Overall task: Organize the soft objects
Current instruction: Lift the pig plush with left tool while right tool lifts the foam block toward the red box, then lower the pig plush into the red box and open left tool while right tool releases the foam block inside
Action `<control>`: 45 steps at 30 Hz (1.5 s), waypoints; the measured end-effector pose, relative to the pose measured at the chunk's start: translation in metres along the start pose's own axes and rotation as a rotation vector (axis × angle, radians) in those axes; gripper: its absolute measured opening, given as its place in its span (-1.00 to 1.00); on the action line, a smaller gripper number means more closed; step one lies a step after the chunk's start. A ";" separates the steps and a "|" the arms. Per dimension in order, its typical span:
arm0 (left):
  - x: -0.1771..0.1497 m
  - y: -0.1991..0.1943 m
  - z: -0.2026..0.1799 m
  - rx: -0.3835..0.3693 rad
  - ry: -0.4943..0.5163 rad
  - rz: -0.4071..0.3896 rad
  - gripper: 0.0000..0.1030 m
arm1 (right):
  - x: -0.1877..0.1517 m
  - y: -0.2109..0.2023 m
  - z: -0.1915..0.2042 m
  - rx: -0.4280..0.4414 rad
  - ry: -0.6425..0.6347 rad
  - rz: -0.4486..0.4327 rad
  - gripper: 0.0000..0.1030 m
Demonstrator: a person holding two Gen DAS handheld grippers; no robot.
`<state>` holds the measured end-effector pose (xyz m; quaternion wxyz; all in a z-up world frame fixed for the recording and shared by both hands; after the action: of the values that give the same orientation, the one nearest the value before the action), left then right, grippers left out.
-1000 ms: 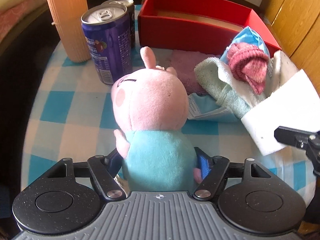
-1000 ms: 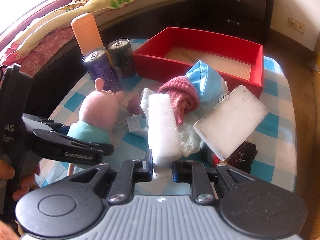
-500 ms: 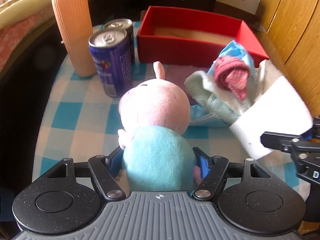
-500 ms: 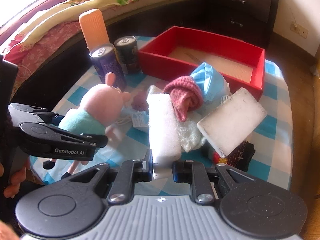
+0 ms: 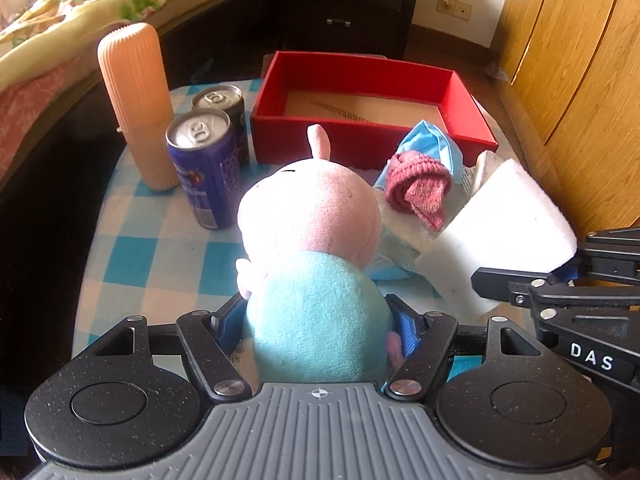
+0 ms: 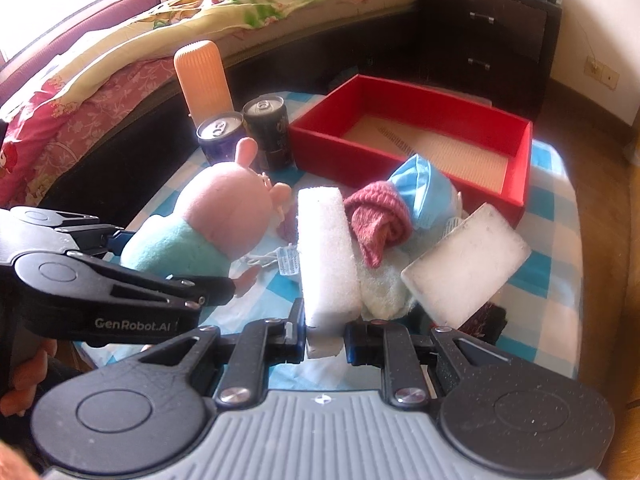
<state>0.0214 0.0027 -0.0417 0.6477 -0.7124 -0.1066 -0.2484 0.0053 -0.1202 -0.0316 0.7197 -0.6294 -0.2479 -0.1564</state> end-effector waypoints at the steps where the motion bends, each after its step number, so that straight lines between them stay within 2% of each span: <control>1: 0.001 -0.002 0.000 -0.001 -0.003 -0.005 0.36 | 0.001 -0.002 -0.001 0.000 0.001 -0.006 -1.00; 13: 0.032 -0.021 -0.013 -0.021 -0.004 -0.061 0.36 | 0.018 -0.020 -0.013 -0.004 0.032 -0.061 -1.00; 24: 0.090 -0.009 -0.010 -0.064 -0.025 -0.106 0.36 | 0.080 -0.026 -0.046 -0.012 0.119 -0.195 -1.00; 33: 0.128 0.006 -0.023 -0.079 0.000 -0.118 0.36 | 0.112 -0.017 -0.071 -0.033 0.173 -0.219 -1.00; 34: 0.132 0.006 -0.024 -0.082 0.002 -0.123 0.33 | 0.117 -0.017 -0.072 -0.033 0.175 -0.224 -1.00; 36: 0.138 0.008 -0.026 -0.090 0.004 -0.125 0.09 | 0.124 -0.015 -0.074 -0.037 0.179 -0.234 -1.00; 38: 0.146 0.013 -0.028 -0.090 0.007 -0.127 0.01 | 0.132 -0.010 -0.074 -0.039 0.176 -0.234 -1.00; 41: 0.148 0.033 -0.029 -0.050 0.030 -0.094 -0.36 | 0.141 0.001 -0.075 -0.045 0.177 -0.229 -1.00; 43: 0.138 0.045 -0.026 -0.037 0.051 -0.049 -0.33 | 0.141 0.007 -0.077 -0.035 0.188 -0.222 -1.00; 44: 0.130 0.049 -0.025 -0.049 0.069 -0.023 -0.21 | 0.139 0.009 -0.077 -0.028 0.188 -0.211 -1.00; 45: 0.120 0.050 -0.022 -0.066 0.073 -0.004 0.12 | 0.137 0.010 -0.076 -0.022 0.183 -0.205 -1.00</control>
<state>0.1430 -0.0460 -0.0252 0.6267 -0.7235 -0.0761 -0.2792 0.1363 -0.1810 0.0293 0.7126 -0.5917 -0.2424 -0.2887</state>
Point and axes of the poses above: each gripper's, at about its wrist camera, not at the fingertips, and y roughly the way its jaws point, z to its left, x to its top, the point moved 7 cm from there along y, roughly the way its jaws point, and after that the axes turned 3 degrees about z, right-handed, at the moved point
